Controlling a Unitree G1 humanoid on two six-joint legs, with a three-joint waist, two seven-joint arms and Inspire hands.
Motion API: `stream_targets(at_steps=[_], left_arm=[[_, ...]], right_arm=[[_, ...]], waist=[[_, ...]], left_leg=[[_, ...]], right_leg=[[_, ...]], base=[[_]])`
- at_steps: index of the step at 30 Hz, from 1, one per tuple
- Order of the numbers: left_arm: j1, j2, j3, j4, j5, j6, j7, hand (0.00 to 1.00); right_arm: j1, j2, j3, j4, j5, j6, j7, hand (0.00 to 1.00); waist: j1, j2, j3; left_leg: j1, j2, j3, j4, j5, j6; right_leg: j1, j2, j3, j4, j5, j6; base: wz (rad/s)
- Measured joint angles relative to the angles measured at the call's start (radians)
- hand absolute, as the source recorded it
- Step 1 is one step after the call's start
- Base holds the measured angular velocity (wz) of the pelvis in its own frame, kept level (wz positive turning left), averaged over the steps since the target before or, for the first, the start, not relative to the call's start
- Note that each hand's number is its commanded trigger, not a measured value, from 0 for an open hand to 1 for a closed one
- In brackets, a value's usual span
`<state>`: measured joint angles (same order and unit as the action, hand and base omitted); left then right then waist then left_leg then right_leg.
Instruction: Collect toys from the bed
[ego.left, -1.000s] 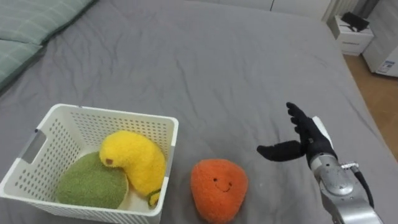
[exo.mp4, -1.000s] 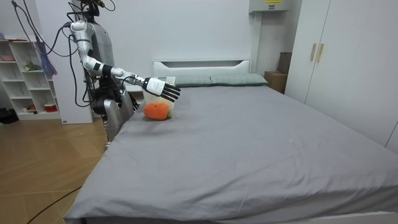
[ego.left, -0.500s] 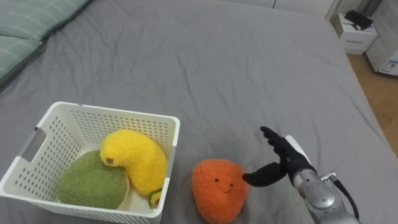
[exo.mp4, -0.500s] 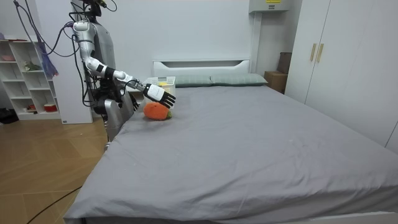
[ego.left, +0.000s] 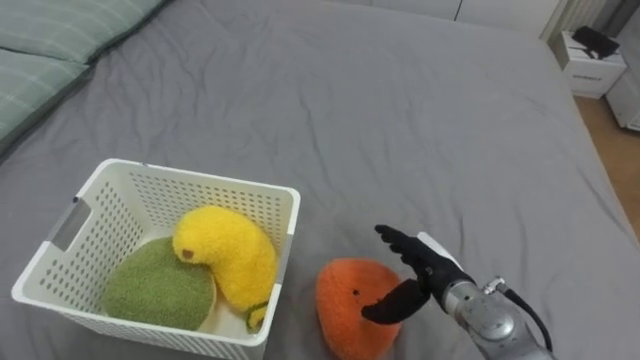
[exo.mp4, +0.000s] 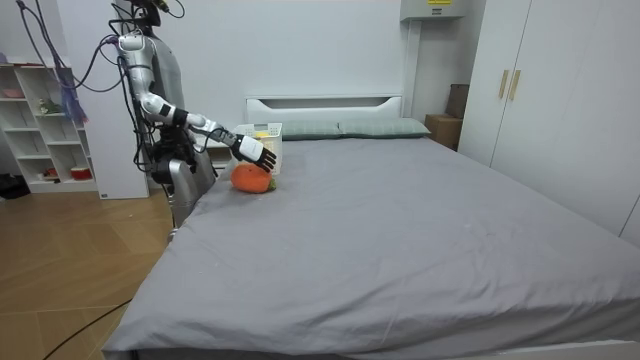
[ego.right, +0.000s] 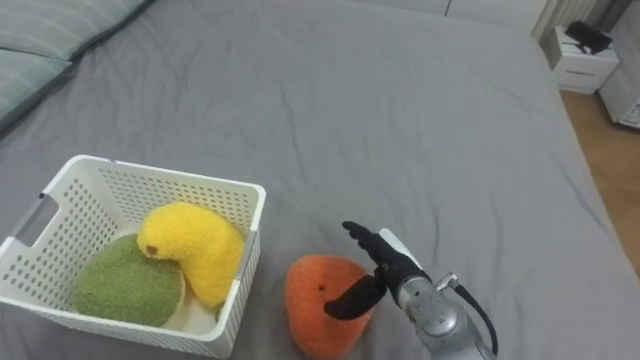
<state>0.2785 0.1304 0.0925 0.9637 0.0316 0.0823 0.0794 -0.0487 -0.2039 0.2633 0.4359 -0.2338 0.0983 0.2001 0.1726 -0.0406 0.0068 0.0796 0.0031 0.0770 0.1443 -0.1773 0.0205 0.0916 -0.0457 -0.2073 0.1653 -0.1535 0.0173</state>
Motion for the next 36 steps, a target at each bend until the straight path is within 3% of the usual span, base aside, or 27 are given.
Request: stream_targets(at_steps=[2, 3, 4, 6, 7, 12, 23, 36], left_arm=[[0.000, 0.000, 0.000, 0.000, 0.000, 0.000, 0.001, 0.00], [-0.001, 0.000, 0.000, 0.000, 0.000, 0.000, 0.001, 0.00], [-0.003, 0.000, 0.000, 0.000, 0.000, -0.001, 0.005, 0.00], [-0.004, 0.000, 0.001, 0.000, 0.002, -0.001, 0.006, 0.00], [-0.006, 0.000, 0.000, 0.000, 0.002, -0.001, 0.006, 0.00], [0.003, 0.000, 0.000, -0.001, 0.000, 0.002, 0.006, 0.00], [0.010, 0.008, -0.038, 0.008, 0.008, 0.006, 0.021, 0.00], [-0.002, 0.007, -0.038, 0.075, 0.051, 0.028, 0.017, 0.00]], right_arm=[[0.000, 0.008, 0.005, 0.013, -0.011, -0.001, -0.001, 0.04], [0.000, 0.010, 0.010, 0.022, -0.013, -0.001, -0.001, 0.14], [0.000, 0.012, 0.021, 0.038, -0.023, -0.001, -0.001, 0.51], [0.000, 0.018, 0.033, 0.056, -0.051, -0.001, 0.001, 0.73], [0.000, 0.023, 0.036, 0.064, -0.085, -0.001, -0.001, 1.00], [-0.009, 0.033, 0.038, 0.130, -0.243, -0.015, -0.040, 1.00], [-0.068, 0.030, 0.048, 0.334, -0.240, -0.035, -0.103, 1.00], [-0.082, 0.029, 0.050, 0.408, -0.186, -0.057, -0.128, 1.00]], waist=[[0.002, -0.002, 0.0004], [0.003, -0.002, 0.0004], [0.010, -0.005, 0.0004], [0.024, -0.003, 0.0031], [0.025, -0.006, 0.0019], [0.028, -0.006, 0.0019], [0.047, -0.005, 0.0019], [0.058, -0.009, 0.0029]], left_leg=[[0.001, -0.001, -0.008, 0.002, 0.000, 0.000], [0.001, -0.001, -0.010, 0.002, 0.000, 0.000], [0.001, -0.001, -0.012, 0.003, 0.000, 0.000], [0.000, -0.001, -0.015, 0.007, 0.000, 0.000], [-0.002, -0.003, -0.021, 0.008, 0.000, 0.000], [-0.005, -0.012, -0.034, 0.008, 0.000, 0.000], [0.002, -0.012, -0.041, 0.013, -0.003, 0.002], [0.000, -0.016, -0.050, 0.024, -0.004, 0.002]], right_leg=[[0.010, -0.002, -0.016, -0.010, 0.000, 0.000], [0.012, -0.002, -0.017, -0.014, 0.000, 0.000], [0.012, -0.002, -0.017, -0.014, 0.000, 0.001], [0.013, -0.002, -0.018, -0.015, -0.001, 0.001], [0.012, -0.003, -0.022, -0.016, -0.001, 0.001], [0.015, -0.006, -0.041, -0.017, -0.004, 0.004], [0.031, -0.007, -0.044, -0.015, -0.004, 0.004], [0.041, -0.008, -0.043, -0.020, -0.007, 0.006]], base=[[0.11], [0.11], [0.04], [0.03], [0.12], [0.08], [0.01], [0.02]])
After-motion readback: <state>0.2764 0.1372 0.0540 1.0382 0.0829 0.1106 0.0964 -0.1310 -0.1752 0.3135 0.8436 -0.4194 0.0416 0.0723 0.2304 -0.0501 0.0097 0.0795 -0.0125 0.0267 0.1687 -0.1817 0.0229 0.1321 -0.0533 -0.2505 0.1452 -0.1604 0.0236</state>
